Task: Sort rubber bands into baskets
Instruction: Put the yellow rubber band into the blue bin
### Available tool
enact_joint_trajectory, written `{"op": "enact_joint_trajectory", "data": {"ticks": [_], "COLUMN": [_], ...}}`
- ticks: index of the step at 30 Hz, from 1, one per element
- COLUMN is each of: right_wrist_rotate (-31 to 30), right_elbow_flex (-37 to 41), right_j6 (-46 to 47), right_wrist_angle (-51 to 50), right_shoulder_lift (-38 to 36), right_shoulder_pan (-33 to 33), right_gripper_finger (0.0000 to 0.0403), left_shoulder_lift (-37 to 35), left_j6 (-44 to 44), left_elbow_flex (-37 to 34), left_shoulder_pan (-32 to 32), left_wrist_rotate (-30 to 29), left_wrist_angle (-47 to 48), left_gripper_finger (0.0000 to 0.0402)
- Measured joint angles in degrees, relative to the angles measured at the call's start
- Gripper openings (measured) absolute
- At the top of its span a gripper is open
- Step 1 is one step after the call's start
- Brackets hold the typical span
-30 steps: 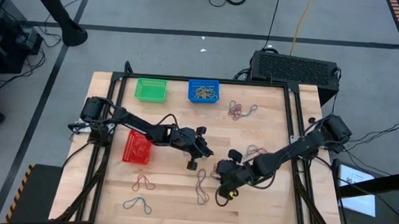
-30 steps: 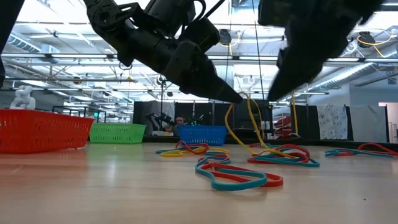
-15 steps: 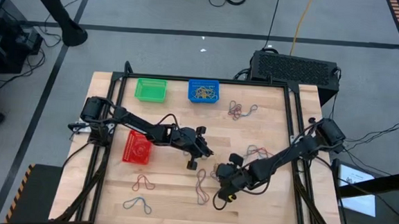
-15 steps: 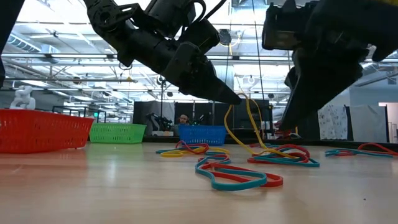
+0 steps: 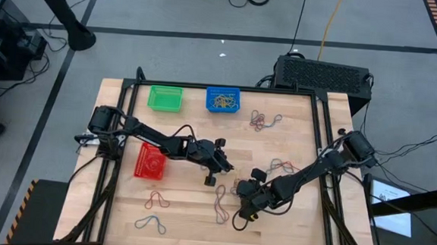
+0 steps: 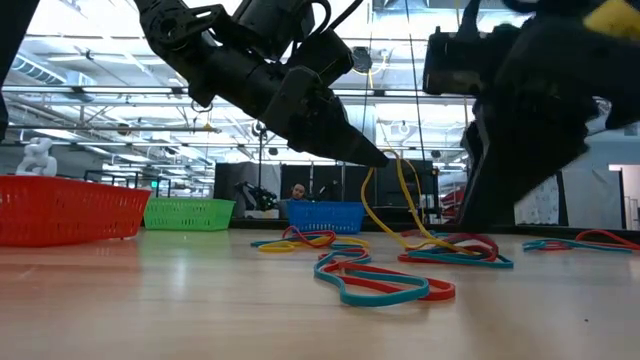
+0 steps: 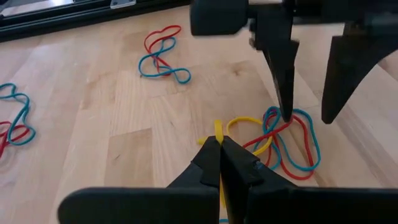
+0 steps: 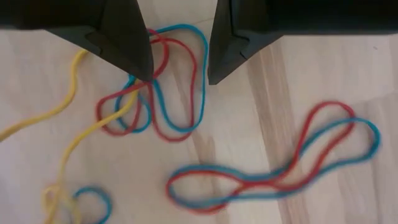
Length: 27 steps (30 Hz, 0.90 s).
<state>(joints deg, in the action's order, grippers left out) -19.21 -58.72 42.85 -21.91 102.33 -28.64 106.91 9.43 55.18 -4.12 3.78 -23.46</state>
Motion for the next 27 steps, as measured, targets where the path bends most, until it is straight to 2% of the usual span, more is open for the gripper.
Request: {"op": "enact_joint_trajectory", "data": {"ticks": [3, 10, 21, 24, 27], "right_wrist_rotate": [-1.9, -1.9, -1.7, -1.7, -1.7], "right_elbow_flex": [0.0, 0.0, 0.0, 0.0, 0.0], "right_j6": [-0.1, 1.5, 1.9, 1.9, 1.9], "right_wrist_angle": [-0.9, -4.4, -2.7, -2.9, -3.4], "right_shoulder_lift": [-0.8, 0.1, 2.1, 2.2, 2.2], "right_shoulder_pan": [0.0, 0.0, 0.0, 0.0, 0.0], "right_gripper_finger": [0.0146, 0.0146, 0.0146, 0.0135, 0.0105], "left_shoulder_lift": [0.0, 0.0, 0.0, 0.0, 0.0], "left_j6": [0.0, 0.0, 0.0, 0.0, 0.0], "left_elbow_flex": [0.0, 0.0, 0.0, 0.0, 0.0], "left_shoulder_pan": [0.0, 0.0, 0.0, 0.0, 0.0], "left_wrist_rotate": [0.0, 0.0, 0.0, 0.0, 0.0], "left_wrist_angle": [0.0, 0.0, 0.3, 0.4, 0.4], "left_gripper_finger": [0.0000, 0.0000, 0.0000, 0.0000, 0.0000]}}
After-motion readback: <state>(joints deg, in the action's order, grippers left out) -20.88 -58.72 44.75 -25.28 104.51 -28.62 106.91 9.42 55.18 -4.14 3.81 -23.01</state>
